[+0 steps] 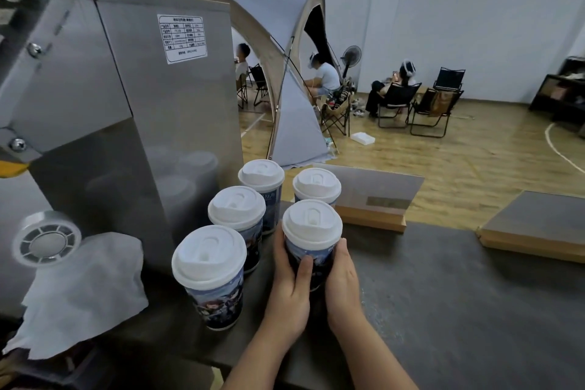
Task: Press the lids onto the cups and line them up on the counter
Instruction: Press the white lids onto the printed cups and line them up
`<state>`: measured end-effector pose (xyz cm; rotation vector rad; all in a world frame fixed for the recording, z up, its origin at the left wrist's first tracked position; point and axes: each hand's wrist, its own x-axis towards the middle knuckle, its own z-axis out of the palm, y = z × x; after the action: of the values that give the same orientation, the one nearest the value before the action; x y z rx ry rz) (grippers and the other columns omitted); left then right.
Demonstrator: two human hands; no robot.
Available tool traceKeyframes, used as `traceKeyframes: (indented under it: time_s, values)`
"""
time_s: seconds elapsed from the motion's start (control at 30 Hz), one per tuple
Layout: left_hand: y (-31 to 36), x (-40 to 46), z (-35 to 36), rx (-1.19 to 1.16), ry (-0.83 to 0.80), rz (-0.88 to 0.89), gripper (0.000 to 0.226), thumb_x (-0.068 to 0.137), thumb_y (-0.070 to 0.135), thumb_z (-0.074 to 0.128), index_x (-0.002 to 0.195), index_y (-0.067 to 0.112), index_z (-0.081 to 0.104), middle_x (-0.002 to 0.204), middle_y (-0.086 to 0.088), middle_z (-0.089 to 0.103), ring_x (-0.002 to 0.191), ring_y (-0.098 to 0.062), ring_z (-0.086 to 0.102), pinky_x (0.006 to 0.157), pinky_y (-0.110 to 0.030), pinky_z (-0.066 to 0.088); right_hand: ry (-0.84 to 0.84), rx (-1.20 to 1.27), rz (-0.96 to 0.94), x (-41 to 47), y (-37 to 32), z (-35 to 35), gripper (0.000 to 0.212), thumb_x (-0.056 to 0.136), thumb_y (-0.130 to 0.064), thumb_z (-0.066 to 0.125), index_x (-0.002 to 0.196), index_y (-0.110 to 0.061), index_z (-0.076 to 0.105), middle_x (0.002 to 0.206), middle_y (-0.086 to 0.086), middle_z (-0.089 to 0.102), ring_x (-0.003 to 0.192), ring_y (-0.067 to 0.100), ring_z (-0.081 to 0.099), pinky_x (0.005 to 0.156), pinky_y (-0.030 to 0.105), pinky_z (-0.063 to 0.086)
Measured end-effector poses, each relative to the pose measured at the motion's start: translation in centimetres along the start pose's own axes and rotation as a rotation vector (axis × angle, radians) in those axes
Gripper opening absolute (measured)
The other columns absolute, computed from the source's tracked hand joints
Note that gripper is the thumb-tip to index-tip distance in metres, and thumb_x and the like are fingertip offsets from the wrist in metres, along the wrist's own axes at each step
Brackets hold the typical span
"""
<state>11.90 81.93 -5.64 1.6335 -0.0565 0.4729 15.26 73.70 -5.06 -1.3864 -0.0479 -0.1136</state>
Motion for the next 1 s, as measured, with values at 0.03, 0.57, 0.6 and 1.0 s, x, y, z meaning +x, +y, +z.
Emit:
traceKeyframes:
  time_s: [0.03, 0.57, 0.6, 1.0]
  values:
    - [0.0, -0.1, 0.0, -0.004, -0.001, 0.001, 0.060, 0.096, 0.033, 0.043, 0.148, 0.032, 0.014, 0.147, 0.034, 0.019, 0.132, 0.027, 0.018, 0.102, 0.003, 0.018, 0.003, 0.001, 0.007, -0.1, 0.0, 0.1, 0.031, 0.106, -0.029, 0.028, 0.111, -0.041, 0.056, 0.115, -0.018, 0.062, 0.103, -0.013, 0.056, 0.090, 0.010, 0.042]
    - [-0.5, 0.6, -0.2, -0.046, -0.107, -0.061, 0.050, 0.093, 0.043, 0.034, 0.138, 0.048, 0.012, 0.145, 0.036, 0.018, 0.128, 0.032, 0.019, 0.100, 0.005, 0.019, 0.014, -0.048, -0.001, 0.0, 0.4, 0.3, 0.036, 0.107, -0.027, 0.026, 0.132, -0.026, 0.053, 0.124, -0.012, 0.061, 0.112, -0.010, 0.055, 0.088, 0.004, 0.044]
    - [-0.6, 0.6, -0.2, -0.048, -0.108, -0.062, 0.050, 0.093, 0.043, 0.034, 0.138, 0.048, 0.013, 0.145, 0.036, 0.018, 0.127, 0.032, 0.018, 0.100, 0.005, 0.019, 0.014, -0.046, 0.000, -0.1, 0.4, 0.3, 0.037, 0.107, -0.028, 0.026, 0.133, -0.025, 0.053, 0.125, -0.011, 0.061, 0.114, -0.008, 0.055, 0.088, 0.005, 0.044]
    - [-1.2, -2.3, -0.3, -0.240, 0.311, -0.166, 0.041, 0.103, 0.046, 0.028, 0.141, 0.036, 0.038, 0.153, 0.003, 0.041, 0.140, -0.004, 0.038, 0.120, -0.033, 0.025, 0.170, 0.035, 0.031, -0.8, 0.0, -2.0, 0.041, 0.107, -0.038, 0.018, 0.132, -0.034, 0.050, 0.132, 0.001, 0.059, 0.125, 0.010, 0.052, 0.100, 0.025, 0.037]
